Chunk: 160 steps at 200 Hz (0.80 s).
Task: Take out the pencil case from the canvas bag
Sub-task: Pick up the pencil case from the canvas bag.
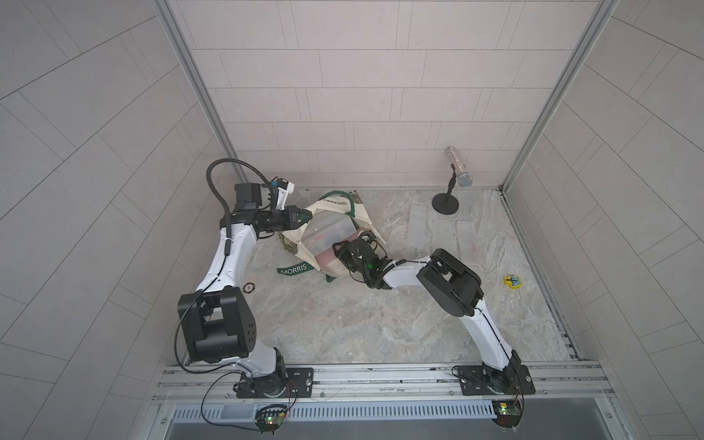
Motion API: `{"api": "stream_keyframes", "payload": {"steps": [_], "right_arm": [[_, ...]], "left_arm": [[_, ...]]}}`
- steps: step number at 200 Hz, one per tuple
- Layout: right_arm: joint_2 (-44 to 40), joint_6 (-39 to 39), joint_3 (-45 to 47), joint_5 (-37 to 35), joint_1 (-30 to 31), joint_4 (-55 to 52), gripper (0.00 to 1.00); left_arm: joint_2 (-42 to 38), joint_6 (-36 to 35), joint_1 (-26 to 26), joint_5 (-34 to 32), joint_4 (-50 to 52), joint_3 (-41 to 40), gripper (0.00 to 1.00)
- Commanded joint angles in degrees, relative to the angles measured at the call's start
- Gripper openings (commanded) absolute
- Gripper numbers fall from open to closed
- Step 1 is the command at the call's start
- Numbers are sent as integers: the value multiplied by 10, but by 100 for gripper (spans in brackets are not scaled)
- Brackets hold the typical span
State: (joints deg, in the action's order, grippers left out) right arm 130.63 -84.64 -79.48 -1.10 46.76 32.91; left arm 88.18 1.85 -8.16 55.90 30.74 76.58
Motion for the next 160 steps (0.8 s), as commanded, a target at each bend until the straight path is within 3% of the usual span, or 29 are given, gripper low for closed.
{"api": "stream_keyframes", "payload": {"steps": [1, 61, 102, 160], "right_arm": [[10, -12, 6, 2, -5, 15, 45], [-23, 68, 34, 45, -7, 48, 23], [-81, 183, 37, 80, -14, -61, 21], [-144, 242, 90, 87, -15, -115, 21]], "left_arm": [[-12, -18, 12, 22, 2, -3, 0], [-17, -21, 12, 9, 1, -24, 0], [-24, -16, 12, 9, -13, -40, 0], [-24, -3, 12, 5, -29, -51, 0]]}}
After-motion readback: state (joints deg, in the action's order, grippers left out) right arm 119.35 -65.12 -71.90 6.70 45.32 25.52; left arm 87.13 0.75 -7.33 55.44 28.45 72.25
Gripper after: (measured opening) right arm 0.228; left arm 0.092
